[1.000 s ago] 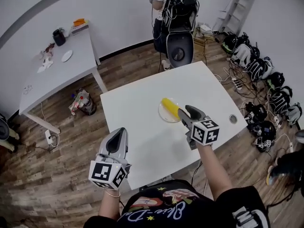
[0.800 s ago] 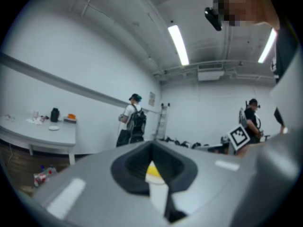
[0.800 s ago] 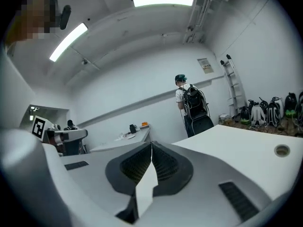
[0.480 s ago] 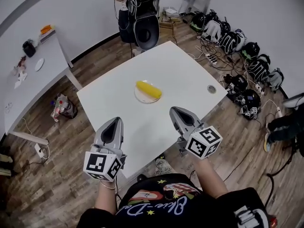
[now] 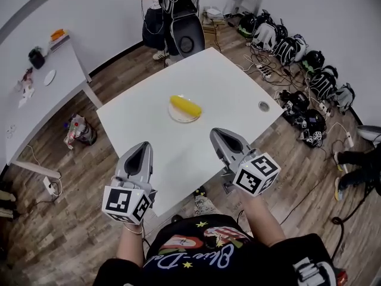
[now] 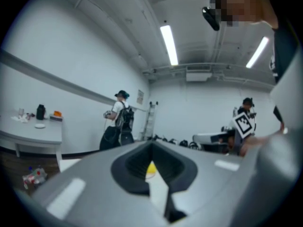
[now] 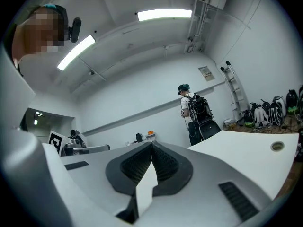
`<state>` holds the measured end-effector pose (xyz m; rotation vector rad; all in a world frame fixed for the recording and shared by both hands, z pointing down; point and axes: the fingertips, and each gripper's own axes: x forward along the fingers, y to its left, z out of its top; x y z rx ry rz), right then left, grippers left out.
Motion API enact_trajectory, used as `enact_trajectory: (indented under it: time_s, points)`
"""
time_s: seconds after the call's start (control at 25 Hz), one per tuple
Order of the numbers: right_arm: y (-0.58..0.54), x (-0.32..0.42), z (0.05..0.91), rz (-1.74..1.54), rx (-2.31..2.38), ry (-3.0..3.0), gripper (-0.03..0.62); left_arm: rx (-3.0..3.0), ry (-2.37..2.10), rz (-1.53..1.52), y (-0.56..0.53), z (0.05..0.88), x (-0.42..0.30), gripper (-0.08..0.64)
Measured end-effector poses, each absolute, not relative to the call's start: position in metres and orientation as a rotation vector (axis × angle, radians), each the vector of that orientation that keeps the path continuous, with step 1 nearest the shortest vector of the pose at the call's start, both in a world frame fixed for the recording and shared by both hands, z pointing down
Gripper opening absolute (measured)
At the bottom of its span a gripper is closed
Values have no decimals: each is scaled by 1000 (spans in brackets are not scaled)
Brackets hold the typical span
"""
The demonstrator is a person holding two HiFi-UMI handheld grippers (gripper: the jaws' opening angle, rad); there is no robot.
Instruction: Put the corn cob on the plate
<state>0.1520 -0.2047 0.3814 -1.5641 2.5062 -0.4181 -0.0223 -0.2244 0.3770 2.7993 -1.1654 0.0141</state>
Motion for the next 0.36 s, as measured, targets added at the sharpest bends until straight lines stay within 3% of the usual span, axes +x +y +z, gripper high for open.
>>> enact_trajectory:
  time_s: [0.36]
  points:
    - [-203, 146, 378, -448, -1491, 2493, 16, 2792, -1201, 5, -220, 374, -27, -14]
